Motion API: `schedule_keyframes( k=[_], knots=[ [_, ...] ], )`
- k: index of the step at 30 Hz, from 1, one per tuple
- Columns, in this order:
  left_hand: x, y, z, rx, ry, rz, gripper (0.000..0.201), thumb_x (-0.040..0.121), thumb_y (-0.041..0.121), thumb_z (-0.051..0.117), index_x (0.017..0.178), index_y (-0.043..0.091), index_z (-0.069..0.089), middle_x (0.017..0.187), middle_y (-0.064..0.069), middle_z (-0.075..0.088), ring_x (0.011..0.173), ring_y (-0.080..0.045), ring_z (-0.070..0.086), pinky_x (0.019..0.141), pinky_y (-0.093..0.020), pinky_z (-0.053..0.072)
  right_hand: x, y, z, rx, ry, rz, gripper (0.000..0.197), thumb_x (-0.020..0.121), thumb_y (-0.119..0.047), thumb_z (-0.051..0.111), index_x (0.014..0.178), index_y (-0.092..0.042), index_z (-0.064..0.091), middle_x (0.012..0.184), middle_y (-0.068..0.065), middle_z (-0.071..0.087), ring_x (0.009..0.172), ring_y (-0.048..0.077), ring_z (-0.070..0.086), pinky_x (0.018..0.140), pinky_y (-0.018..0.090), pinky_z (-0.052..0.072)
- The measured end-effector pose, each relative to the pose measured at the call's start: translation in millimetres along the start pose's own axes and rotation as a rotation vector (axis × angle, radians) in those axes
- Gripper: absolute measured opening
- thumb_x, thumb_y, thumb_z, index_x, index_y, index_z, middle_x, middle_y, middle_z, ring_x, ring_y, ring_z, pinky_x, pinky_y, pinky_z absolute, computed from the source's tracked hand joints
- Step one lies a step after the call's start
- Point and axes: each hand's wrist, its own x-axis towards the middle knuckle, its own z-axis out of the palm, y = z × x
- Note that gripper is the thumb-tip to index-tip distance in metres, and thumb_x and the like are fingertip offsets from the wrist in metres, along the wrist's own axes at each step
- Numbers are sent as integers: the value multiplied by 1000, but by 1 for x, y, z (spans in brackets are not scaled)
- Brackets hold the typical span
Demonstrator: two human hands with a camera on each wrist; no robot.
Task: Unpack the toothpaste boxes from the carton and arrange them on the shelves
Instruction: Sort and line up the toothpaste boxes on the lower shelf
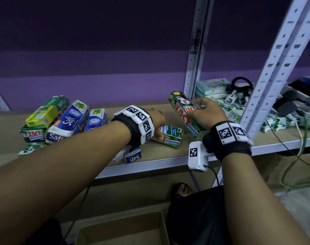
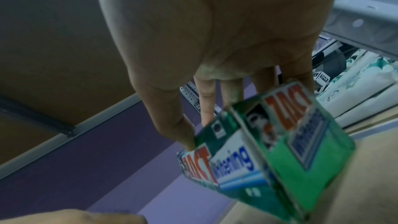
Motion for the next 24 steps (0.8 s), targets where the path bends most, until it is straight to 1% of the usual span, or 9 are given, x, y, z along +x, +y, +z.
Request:
schedule_keyframes(
  k=[4,8,10,14,17,19,20,22,24],
  knots=[
    [1,8,7,-46,31,-10,53,88,52,63,124,12,62,118,-10,60,108,-27,59,94,-40,50,2,2,0,-23,5,3,39,75,-27,79,109,-39,63,89,-10,71,71,12,72,67,32,61],
    [-5,0,15,-156,118,-39,55,83,49,70,127,18,59,121,-6,60,109,-25,58,95,-39,49,3,2,1,-40,-4,2,37,75,-27,79,106,-39,63,87,-9,71,72,13,72,73,37,61],
    [-9,-7,20,-154,110,-73,60,80,49,74,129,18,56,121,-5,59,109,-25,57,95,-38,49,3,1,2,-51,-7,-2,36,74,-28,80,103,-40,62,87,-10,70,72,12,72,73,36,61],
    [-18,-25,40,-63,70,-230,69,76,59,72,128,19,50,122,-6,56,108,-26,56,87,-36,48,1,-1,7,-73,-32,-13,38,73,-29,80,103,-42,61,87,-10,71,70,11,72,69,35,62],
    [-26,-39,55,-29,33,-377,84,72,74,62,132,19,44,126,-6,54,111,-29,55,78,-36,41,-1,-3,11,-79,-48,-11,34,72,-30,80,96,-43,60,83,-11,72,71,13,73,74,39,62],
    [-30,-47,60,-48,-9,-454,85,68,80,58,126,19,48,117,-6,57,104,-27,56,78,-36,41,-2,-6,14,-86,-49,-12,31,70,-31,79,91,-43,60,82,-10,73,73,14,73,76,41,61],
    [-31,-51,62,-74,-42,-473,81,67,81,58,120,20,52,106,-4,59,94,-24,58,74,-32,42,-3,-6,15,-93,-52,-12,30,70,-32,79,90,-43,59,81,-10,73,72,14,73,76,41,61],
    [-35,-56,62,-128,-107,-485,69,64,79,62,101,20,61,80,2,58,69,-16,55,59,-26,38,-3,-8,17,-95,-57,-19,29,71,-30,79,89,-42,59,78,-10,73,67,12,73,73,39,62],
    [-40,-60,61,-153,-163,-479,58,60,75,67,81,21,62,67,4,57,58,-12,52,52,-24,36,-5,-8,19,-100,-57,-30,31,73,-28,79,93,-41,60,79,-10,72,62,9,72,67,35,62]
  ],
)
